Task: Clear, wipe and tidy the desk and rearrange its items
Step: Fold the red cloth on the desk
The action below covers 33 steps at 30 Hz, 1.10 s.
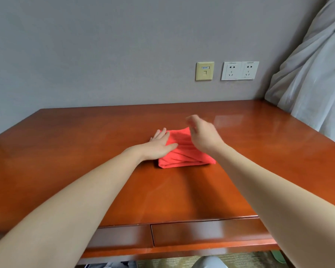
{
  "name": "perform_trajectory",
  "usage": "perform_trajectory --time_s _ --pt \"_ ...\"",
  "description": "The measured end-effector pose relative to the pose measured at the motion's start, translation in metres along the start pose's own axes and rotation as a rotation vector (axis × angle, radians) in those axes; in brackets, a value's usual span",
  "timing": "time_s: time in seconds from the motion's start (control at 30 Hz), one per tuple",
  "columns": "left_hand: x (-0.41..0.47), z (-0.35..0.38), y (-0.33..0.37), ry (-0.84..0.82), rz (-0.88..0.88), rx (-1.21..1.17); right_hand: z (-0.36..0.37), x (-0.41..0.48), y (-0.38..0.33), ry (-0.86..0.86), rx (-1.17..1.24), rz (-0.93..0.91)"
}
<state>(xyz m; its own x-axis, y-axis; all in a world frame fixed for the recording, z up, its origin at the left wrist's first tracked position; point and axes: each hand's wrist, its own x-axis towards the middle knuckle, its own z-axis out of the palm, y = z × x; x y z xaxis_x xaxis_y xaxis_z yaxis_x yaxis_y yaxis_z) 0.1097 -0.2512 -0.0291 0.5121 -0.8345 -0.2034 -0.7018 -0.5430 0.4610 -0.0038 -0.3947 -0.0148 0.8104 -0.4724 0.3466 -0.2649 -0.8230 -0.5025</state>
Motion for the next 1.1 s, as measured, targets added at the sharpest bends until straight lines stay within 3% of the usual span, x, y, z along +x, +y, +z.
perform_trajectory --time_s 0.07,0.13,0.3,0.7,1.1 --pt "0.002 0.003 -0.007 -0.011 0.006 0.029 0.021 -0.003 0.003 -0.183 -0.053 -0.002" --pt "0.002 0.005 -0.010 -0.004 0.024 0.031 0.035 -0.007 0.013 -0.246 -0.153 0.024" --pt "0.019 0.008 -0.005 0.032 0.052 0.018 0.035 0.003 0.033 -0.257 -0.286 0.028" --pt "0.118 -0.014 0.012 0.011 0.065 0.250 0.030 0.074 0.084 -0.294 -0.326 0.111" --pt "0.200 -0.031 0.020 0.038 0.065 0.283 0.031 0.146 0.126 -0.281 -0.344 0.136"
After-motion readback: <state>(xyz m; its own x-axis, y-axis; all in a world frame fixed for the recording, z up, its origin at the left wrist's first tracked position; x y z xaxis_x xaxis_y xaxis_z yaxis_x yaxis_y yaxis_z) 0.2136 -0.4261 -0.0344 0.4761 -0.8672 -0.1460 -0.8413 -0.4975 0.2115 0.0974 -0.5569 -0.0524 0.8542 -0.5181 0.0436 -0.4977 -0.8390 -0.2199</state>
